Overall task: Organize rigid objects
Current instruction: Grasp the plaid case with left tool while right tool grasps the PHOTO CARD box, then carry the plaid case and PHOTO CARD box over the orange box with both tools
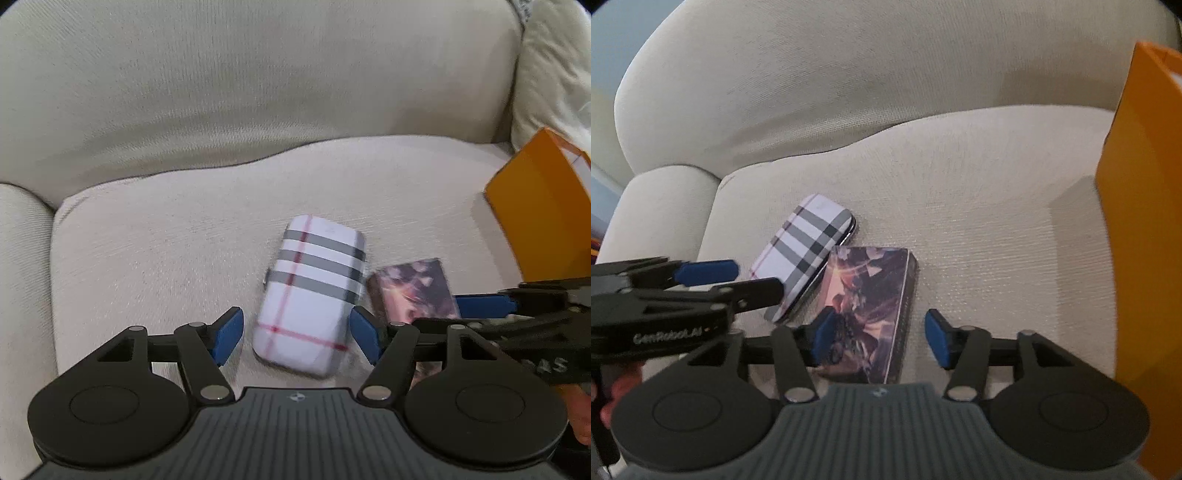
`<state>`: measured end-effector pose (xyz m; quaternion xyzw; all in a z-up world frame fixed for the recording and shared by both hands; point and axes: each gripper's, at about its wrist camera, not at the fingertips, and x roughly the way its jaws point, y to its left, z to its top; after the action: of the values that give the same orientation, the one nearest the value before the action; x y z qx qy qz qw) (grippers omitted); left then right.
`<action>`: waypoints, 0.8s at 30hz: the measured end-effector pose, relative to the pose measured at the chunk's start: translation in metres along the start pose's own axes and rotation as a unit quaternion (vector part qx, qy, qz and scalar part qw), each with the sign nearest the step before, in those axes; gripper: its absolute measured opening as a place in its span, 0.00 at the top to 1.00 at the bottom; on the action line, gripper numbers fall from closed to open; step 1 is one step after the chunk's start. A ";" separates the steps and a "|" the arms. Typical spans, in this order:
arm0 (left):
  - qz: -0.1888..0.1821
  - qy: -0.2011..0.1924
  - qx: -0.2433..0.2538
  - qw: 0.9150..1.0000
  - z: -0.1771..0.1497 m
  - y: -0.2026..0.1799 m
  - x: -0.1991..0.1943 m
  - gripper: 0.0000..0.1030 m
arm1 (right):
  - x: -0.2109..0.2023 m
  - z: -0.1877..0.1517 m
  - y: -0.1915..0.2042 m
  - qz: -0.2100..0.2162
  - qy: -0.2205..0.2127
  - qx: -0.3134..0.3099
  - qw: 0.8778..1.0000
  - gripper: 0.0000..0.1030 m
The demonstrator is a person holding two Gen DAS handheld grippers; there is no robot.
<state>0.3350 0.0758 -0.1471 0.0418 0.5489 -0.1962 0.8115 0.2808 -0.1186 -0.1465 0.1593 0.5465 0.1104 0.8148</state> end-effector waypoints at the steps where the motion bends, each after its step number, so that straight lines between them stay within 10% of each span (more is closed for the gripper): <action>1: -0.010 0.005 -0.001 1.000 0.003 0.004 0.004 0.16 | 0.002 0.001 -0.001 0.004 0.000 0.001 1.000 0.41; 9: -0.042 0.023 -0.006 0.999 0.007 0.006 0.019 0.15 | 0.014 0.007 0.000 0.018 -0.004 0.001 1.000 0.43; 24: -0.055 0.011 -0.092 0.994 -0.017 -0.010 -0.033 0.78 | -0.040 -0.002 0.006 0.030 -0.031 0.000 0.999 0.76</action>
<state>0.3057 0.0802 -0.1224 -0.0614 0.5752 -0.1884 0.7936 0.2635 -0.1268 -0.1109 0.1786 0.5161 0.1297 0.8276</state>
